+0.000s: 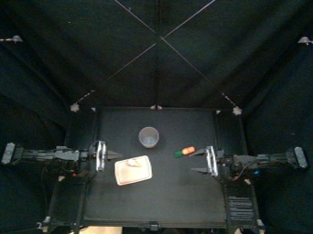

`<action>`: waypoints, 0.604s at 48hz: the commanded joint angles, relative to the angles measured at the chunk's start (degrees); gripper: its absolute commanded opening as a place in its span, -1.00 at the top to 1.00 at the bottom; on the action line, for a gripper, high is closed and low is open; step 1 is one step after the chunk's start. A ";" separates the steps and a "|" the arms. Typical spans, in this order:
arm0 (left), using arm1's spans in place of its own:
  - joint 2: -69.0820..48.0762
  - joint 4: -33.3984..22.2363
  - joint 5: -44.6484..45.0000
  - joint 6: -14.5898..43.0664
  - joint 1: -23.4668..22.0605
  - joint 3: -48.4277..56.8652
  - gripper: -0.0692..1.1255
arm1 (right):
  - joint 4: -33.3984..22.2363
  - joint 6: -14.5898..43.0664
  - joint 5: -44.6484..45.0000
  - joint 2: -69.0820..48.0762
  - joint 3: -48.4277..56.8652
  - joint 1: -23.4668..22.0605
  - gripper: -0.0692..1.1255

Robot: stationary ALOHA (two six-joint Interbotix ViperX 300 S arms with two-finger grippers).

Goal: Pick the ice cream then place it on the pink plate
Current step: Drop ice cream on the pink plate and return to neutral

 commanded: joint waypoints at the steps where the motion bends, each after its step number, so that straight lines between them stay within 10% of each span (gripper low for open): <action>1: 0.18 -0.09 -0.35 0.00 0.09 -0.79 0.94 | -0.09 -0.18 -0.35 0.09 -0.88 -0.26 -0.84; 29: 0.18 -0.09 -0.26 -0.09 0.18 -0.53 0.94 | -0.62 0.00 -0.18 -0.18 0.00 -1.23 -0.84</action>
